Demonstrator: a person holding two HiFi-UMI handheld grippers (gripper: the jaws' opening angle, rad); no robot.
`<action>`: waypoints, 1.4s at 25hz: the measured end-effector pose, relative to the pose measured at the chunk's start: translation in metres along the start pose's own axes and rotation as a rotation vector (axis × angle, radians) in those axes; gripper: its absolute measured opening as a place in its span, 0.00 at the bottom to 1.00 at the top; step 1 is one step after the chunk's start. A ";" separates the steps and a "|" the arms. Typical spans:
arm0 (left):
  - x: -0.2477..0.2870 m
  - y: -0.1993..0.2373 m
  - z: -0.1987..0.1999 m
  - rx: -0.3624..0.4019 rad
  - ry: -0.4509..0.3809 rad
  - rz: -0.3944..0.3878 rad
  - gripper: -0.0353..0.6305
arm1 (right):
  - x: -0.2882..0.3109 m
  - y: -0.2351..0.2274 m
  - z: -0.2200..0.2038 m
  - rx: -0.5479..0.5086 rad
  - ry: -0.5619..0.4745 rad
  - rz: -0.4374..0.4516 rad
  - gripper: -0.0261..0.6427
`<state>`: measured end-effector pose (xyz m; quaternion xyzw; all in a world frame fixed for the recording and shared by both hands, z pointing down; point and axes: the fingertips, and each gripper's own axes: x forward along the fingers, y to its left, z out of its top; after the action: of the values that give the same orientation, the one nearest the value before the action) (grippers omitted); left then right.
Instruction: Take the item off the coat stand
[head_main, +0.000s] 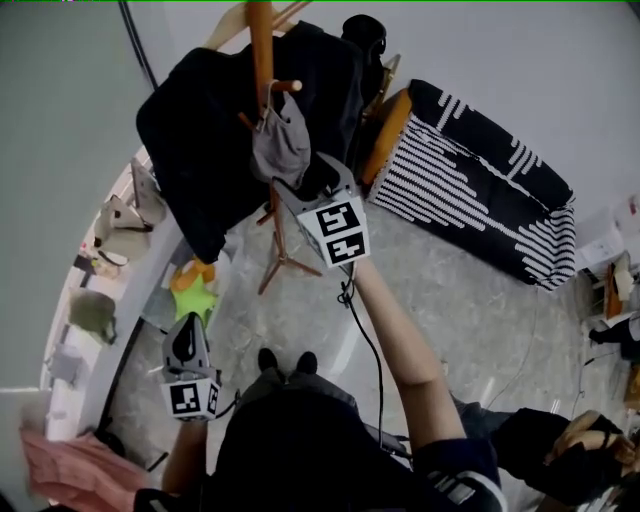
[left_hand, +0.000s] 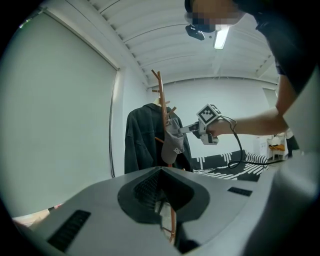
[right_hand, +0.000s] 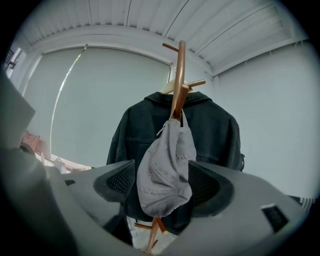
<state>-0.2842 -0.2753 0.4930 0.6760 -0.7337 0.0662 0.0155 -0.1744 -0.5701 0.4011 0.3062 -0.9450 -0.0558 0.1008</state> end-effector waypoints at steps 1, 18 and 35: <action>0.006 0.001 0.000 0.005 -0.001 -0.004 0.09 | 0.010 -0.004 0.001 -0.001 0.007 0.005 0.56; 0.050 0.021 0.011 0.008 0.032 -0.014 0.09 | 0.068 -0.025 0.002 0.032 0.022 0.064 0.21; 0.052 0.030 0.008 0.016 0.040 -0.014 0.09 | 0.054 -0.025 0.020 0.017 -0.057 0.035 0.10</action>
<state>-0.3176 -0.3253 0.4881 0.6797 -0.7281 0.0855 0.0250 -0.2072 -0.6214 0.3856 0.2886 -0.9532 -0.0546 0.0723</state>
